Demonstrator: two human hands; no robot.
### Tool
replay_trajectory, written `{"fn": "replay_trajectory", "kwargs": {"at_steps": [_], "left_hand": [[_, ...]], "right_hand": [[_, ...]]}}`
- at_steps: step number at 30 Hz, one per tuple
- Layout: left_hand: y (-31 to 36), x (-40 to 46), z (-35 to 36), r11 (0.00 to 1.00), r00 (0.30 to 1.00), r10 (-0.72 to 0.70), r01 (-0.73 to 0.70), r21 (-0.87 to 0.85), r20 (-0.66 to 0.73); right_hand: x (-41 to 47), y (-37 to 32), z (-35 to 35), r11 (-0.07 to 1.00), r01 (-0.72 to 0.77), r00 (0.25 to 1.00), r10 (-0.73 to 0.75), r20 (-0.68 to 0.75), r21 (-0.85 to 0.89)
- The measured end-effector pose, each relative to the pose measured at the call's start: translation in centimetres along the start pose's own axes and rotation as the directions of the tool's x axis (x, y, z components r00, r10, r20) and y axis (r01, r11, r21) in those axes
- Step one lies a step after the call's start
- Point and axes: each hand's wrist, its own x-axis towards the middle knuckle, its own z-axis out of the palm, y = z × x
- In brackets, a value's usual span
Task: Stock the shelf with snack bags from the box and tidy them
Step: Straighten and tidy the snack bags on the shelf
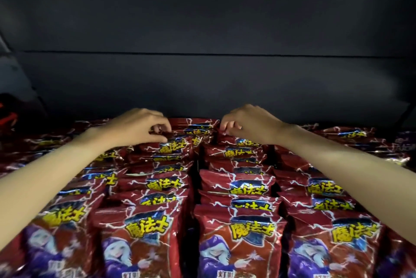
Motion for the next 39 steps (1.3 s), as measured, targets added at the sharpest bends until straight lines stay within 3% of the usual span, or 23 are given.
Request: {"fn": "replay_trajectory", "kwargs": {"at_steps": [3, 10, 16, 19, 25, 30, 34, 36, 39], "left_hand": [[-0.2, -0.1, 0.8, 0.999, 0.999, 0.014, -0.013, -0.031, 0.035], [-1.1, -0.7, 1.5, 0.97, 0.998, 0.062, -0.066, -0.236, -0.024], [-0.1, 0.6, 1.0, 0.991, 0.996, 0.07, -0.062, -0.123, 0.062], [1.2, 1.2, 1.5, 0.996, 0.996, 0.089, -0.088, -0.033, 0.016], [2.1, 1.8, 2.8, 0.993, 0.993, 0.106, -0.108, -0.046, -0.051], [1.0, 0.6, 2.1, 0.968, 0.984, 0.093, -0.125, -0.219, -0.152], [-1.7, -2.0, 0.1, 0.966, 0.958, 0.047, -0.116, -0.232, -0.284], [-4.1, -3.7, -0.4, 0.984, 0.964, -0.003, -0.045, -0.172, -0.267], [-6.4, -5.7, 0.0, 0.996, 0.992, -0.055, 0.047, -0.077, -0.111]], "right_hand": [[1.8, -1.8, 1.8, 1.0, -0.009, 1.0, 0.009, 0.01, -0.023], [4.7, -4.7, 3.6, 0.988, -0.084, 0.996, 0.087, 0.018, -0.127], [4.6, -4.8, 2.9, 0.977, -0.02, 0.999, 0.014, -0.028, -0.213], [4.0, -3.8, 2.7, 0.956, 0.012, 0.999, -0.023, -0.033, -0.294], [2.9, -2.8, 3.3, 0.962, 0.022, 1.0, -0.026, -0.009, -0.271], [2.2, -2.0, 2.1, 0.987, -0.142, 0.988, 0.146, -0.052, 0.08], [2.4, -2.5, 1.0, 0.987, -0.099, 0.976, 0.122, -0.182, 0.127], [3.4, -3.7, 1.1, 0.992, -0.037, 0.979, 0.061, -0.193, 0.124], [5.7, -6.3, 2.2, 0.994, 0.04, 0.99, -0.025, -0.142, 0.104]]}}
